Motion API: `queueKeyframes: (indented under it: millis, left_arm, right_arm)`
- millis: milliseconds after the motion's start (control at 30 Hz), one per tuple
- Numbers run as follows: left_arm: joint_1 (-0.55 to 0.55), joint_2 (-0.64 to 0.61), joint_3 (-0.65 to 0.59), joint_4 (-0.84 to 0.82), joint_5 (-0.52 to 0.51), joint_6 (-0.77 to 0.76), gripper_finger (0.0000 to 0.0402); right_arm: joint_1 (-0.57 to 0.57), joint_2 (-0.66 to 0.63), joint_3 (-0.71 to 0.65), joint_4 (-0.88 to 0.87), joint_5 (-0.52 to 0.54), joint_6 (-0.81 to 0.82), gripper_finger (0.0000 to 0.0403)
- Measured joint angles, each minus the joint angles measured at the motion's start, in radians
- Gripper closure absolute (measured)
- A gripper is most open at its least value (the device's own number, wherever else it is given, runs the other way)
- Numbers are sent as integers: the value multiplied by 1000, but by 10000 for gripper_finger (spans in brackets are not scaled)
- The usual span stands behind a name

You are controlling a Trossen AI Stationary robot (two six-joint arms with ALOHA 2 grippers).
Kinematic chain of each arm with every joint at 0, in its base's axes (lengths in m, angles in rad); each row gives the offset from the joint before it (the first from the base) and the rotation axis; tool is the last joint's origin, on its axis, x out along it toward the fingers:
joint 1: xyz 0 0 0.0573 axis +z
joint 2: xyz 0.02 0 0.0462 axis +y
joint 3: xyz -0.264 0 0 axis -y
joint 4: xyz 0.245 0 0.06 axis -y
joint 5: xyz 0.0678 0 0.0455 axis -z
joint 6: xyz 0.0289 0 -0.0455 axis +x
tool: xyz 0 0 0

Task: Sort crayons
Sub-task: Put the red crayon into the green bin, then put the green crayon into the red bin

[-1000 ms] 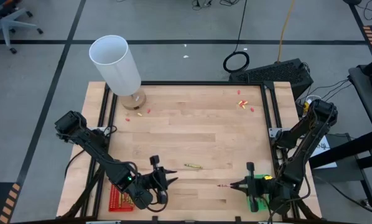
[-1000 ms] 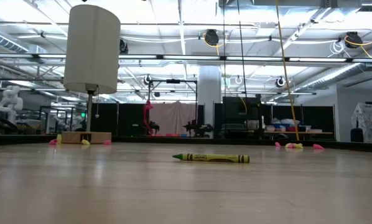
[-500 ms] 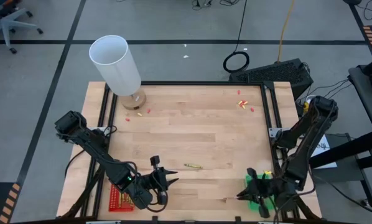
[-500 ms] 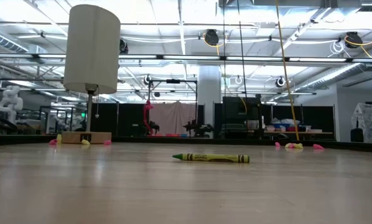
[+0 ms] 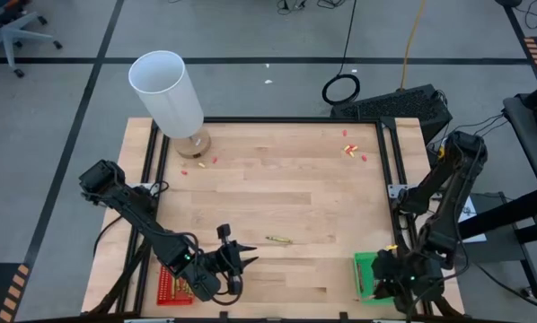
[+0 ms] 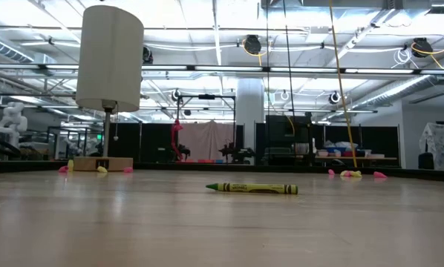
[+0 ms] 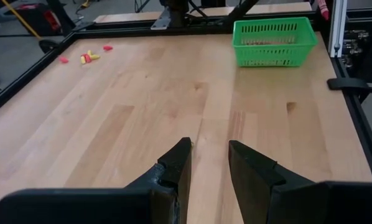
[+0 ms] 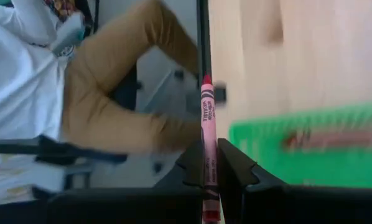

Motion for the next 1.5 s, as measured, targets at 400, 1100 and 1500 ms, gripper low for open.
queueKeyframes:
  millis: [400, 1100, 1500]
  left_arm:
    - [11, 0, 0, 0, -1, 1, 298]
    - [77, 0, 0, 1, 4, 0, 298]
    - [146, 1, 0, 0, 5, 20, 298]
  right_arm:
    - [44, -1, 0, -250, -157, 72, 399]
    - [7, 0, 0, -414, -86, -813, 335]
    - [-35, 0, 9, -321, 23, -614, 287]
